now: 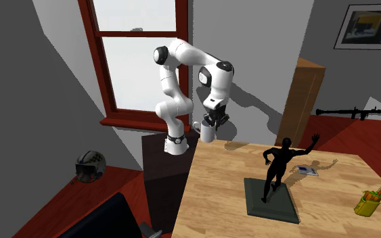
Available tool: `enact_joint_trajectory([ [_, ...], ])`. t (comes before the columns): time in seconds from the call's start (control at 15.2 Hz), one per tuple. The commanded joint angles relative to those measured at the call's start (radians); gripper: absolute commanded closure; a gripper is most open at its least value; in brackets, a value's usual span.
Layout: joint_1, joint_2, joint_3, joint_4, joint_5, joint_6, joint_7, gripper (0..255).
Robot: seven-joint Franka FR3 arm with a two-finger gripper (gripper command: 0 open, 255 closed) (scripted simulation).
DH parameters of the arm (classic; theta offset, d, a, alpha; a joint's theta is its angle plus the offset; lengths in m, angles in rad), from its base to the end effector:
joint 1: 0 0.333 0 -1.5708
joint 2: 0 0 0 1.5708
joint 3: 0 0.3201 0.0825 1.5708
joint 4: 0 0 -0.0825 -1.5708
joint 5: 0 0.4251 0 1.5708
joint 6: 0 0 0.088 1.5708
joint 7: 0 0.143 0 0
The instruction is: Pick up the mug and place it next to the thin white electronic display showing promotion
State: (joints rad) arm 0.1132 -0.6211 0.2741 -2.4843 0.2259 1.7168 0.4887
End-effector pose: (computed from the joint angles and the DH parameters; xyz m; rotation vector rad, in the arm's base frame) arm 0.3442 0.1690 0.4339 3.1057 -0.3346 -0.2669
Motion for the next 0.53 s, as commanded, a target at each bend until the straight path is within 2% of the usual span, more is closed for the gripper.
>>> enact_joint_trajectory([
  [0.0,-0.001,-0.003,-0.004,0.026,-0.003,-0.029,0.002,255],
  [0.46,-0.004,-0.006,-0.016,0.106,-0.013,-0.112,0.009,255],
])
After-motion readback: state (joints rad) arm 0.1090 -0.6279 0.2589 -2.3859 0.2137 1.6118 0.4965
